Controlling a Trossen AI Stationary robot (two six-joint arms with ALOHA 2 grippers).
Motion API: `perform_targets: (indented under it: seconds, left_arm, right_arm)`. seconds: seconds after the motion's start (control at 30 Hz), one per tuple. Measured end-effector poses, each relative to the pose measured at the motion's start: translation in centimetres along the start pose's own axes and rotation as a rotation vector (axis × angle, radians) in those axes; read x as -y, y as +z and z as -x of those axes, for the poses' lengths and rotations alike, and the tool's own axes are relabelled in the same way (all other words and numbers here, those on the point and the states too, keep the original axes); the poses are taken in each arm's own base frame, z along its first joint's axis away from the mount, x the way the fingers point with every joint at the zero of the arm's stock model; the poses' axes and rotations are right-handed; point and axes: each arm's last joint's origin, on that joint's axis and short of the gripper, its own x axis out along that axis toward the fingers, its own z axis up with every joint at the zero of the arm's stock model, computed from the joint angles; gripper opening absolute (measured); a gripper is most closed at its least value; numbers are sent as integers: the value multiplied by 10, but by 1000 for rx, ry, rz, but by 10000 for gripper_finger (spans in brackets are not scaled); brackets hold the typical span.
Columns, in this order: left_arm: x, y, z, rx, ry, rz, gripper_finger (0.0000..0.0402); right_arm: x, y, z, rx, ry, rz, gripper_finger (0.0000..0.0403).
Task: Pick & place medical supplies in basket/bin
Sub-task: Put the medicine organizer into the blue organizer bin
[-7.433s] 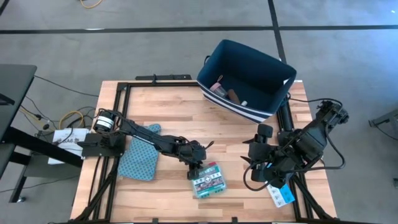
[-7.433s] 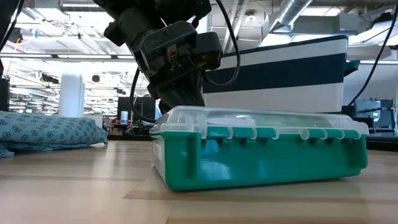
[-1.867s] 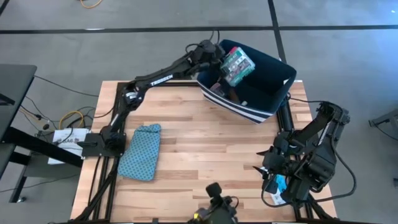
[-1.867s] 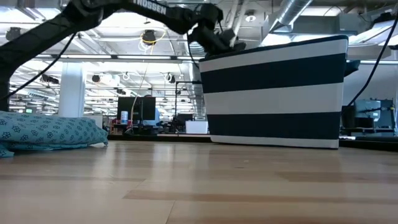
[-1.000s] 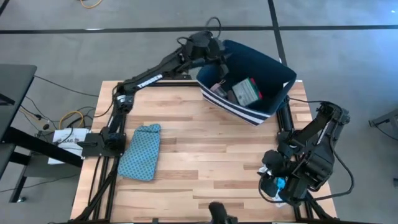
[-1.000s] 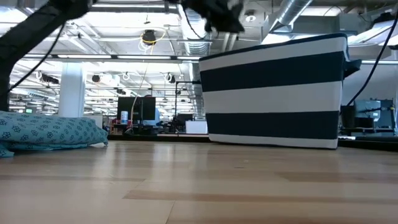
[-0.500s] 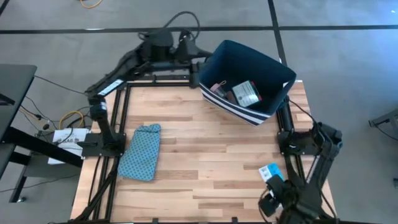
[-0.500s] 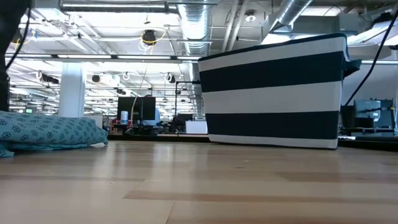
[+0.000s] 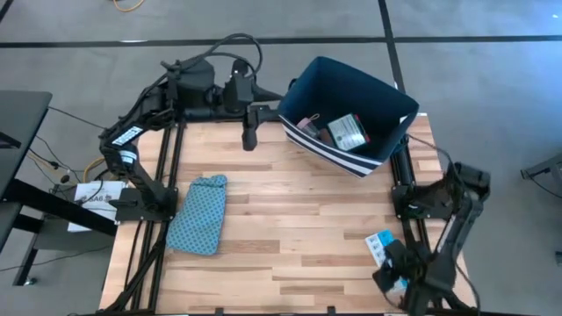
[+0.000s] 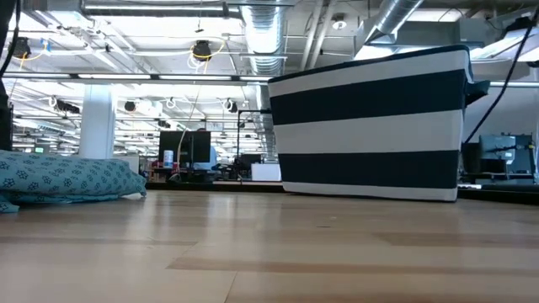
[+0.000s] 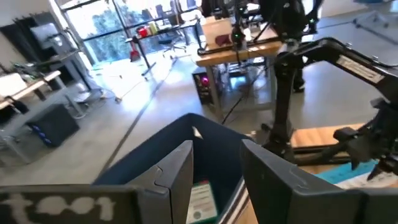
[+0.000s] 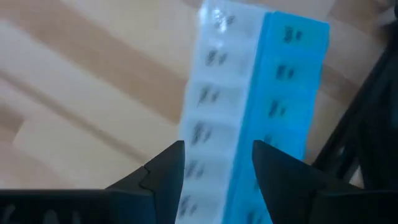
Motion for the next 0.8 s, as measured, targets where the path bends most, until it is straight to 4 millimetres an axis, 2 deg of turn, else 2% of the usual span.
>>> perform_targets:
  seconds: [0.17, 0.27, 0.4, 0.57, 0.67, 0.8]
  left_arm:
    - [4, -2, -1, -30, 19, -34, 125]
    - [4, -5, 0, -66, 11, -39, 125]
    - [6, -14, -2, -145, -15, -45, 125]
    - [12, -29, -19, -263, -41, -51, 125]
    - [15, -35, -31, -297, -45, -33, 125]
    - [21, -40, -45, -312, -55, -15, 125]
  right_arm:
    - [28, 29, -19, -135, 148, -86, 180]
    - [34, 41, -31, -210, 206, -100, 174]
    - [39, 54, -43, -192, 189, -84, 159]
    - [31, 79, -54, -98, 202, -30, 145]
    - [16, 105, -57, 67, 321, 33, 142]
    - [-3, 142, -45, 235, 513, 156, 142]
